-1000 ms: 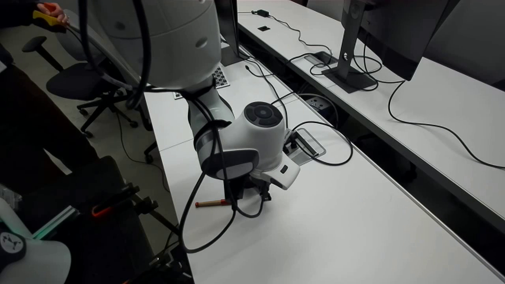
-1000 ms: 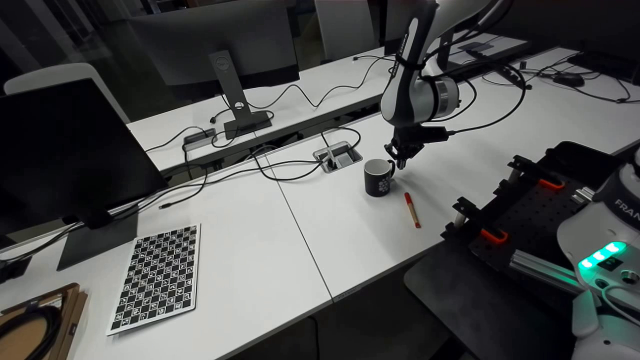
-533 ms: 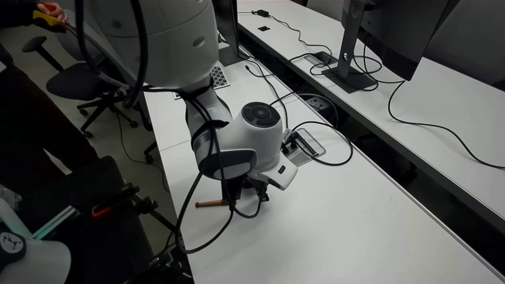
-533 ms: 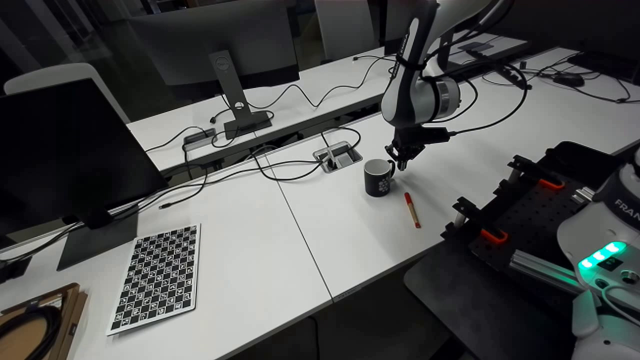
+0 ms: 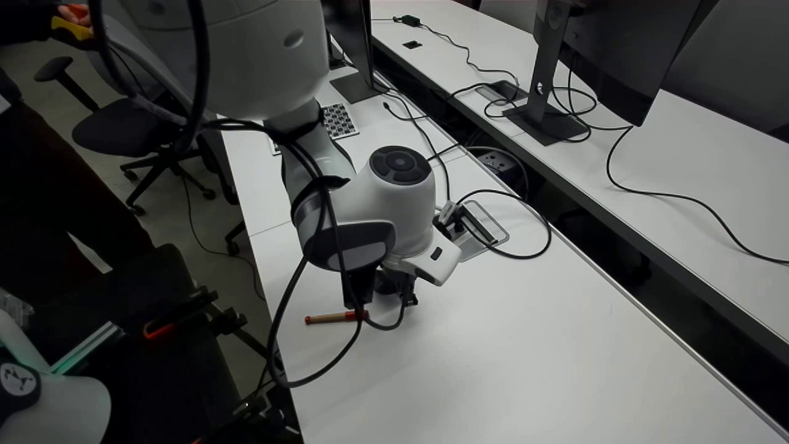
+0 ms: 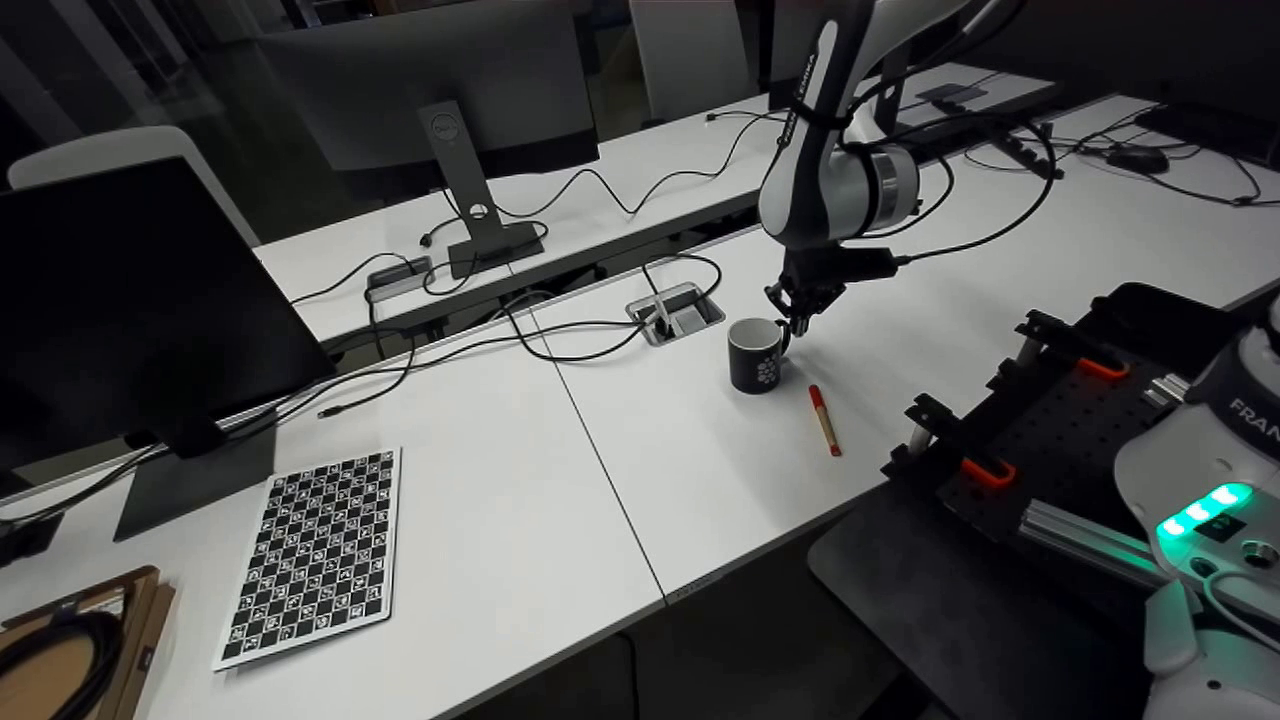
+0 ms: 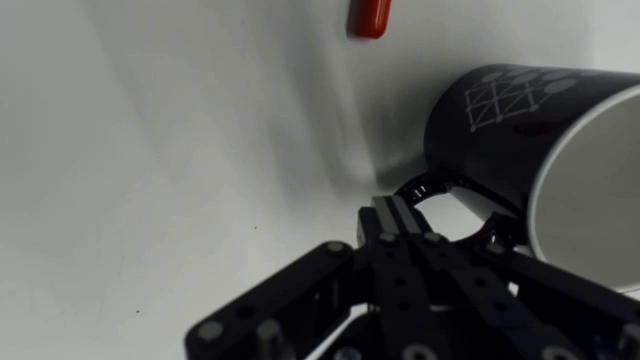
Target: Rotate the black cup counterclockwise so that the handle is on the right side
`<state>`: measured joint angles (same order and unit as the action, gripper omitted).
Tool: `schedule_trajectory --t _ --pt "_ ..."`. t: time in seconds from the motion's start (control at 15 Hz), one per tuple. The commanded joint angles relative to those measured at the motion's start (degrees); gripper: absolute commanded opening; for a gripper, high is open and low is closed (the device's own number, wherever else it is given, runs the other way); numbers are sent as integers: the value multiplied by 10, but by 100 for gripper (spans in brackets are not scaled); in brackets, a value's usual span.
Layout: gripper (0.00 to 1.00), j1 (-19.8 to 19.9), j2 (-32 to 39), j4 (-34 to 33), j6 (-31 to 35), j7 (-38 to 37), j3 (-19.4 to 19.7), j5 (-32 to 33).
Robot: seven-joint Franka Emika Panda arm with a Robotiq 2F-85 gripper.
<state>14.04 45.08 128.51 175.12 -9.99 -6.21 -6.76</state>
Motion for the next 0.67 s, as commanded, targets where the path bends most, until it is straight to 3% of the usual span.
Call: schedule_trajectory --t 0.0,0.6 --pt "0 -6 -20 16 -1 16 -1 -17" --pt "0 -13 -18 10 -6 15 -2 -16"
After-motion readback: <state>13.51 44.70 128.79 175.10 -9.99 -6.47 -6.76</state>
